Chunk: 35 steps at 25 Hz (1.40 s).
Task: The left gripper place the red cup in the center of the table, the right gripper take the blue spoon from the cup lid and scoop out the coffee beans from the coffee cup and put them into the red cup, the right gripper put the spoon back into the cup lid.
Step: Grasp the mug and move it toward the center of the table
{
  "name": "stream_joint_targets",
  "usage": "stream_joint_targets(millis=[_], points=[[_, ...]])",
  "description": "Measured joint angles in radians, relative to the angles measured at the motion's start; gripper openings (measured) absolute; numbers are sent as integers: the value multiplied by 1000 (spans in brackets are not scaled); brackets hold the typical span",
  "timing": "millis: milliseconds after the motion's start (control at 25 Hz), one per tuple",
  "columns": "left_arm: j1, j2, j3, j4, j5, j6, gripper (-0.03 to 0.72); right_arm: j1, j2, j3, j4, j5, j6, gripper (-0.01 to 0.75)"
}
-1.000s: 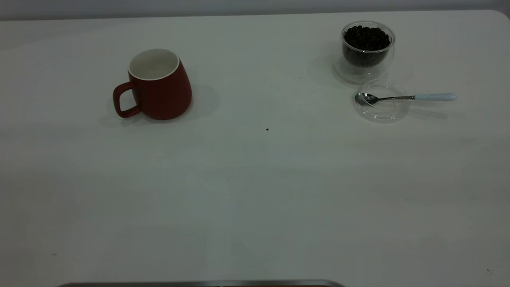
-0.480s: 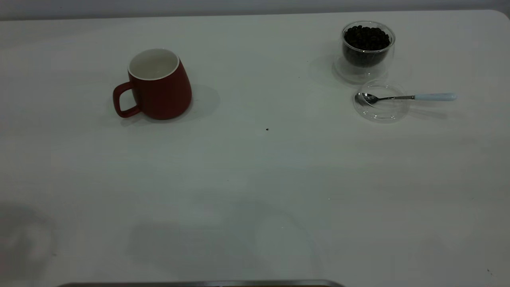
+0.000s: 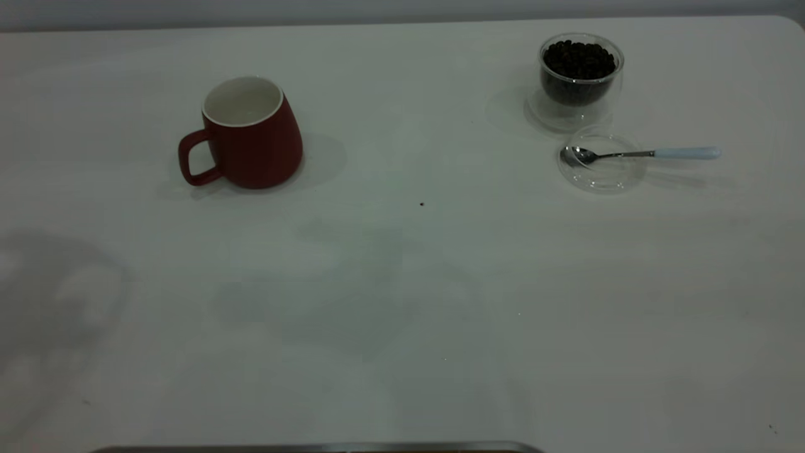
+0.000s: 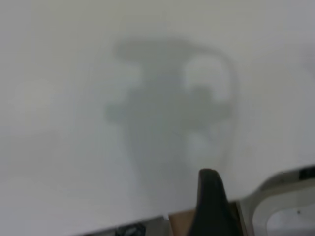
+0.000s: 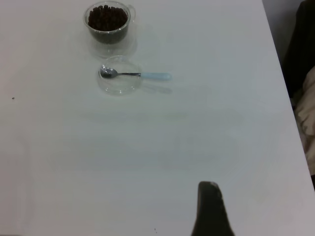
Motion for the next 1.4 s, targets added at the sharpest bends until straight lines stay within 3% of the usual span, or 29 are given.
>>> stream_joint_targets(millis=[200,360,720,1000,1400], points=[[-6,145,-191,0,62,10,587,0,0,0,0,0,0,550],[-21,199,-249,-25,115,4,587,0,0,0,0,0,0,550],[-22,238,-275,-92,-18,-35,587,0,0,0,0,0,0,550],[-22,455,-406,-93,-2,175,587,0,0,0,0,0,0,550],[-22,824,-730,-98,9,355,587,0,0,0,0,0,0,550]])
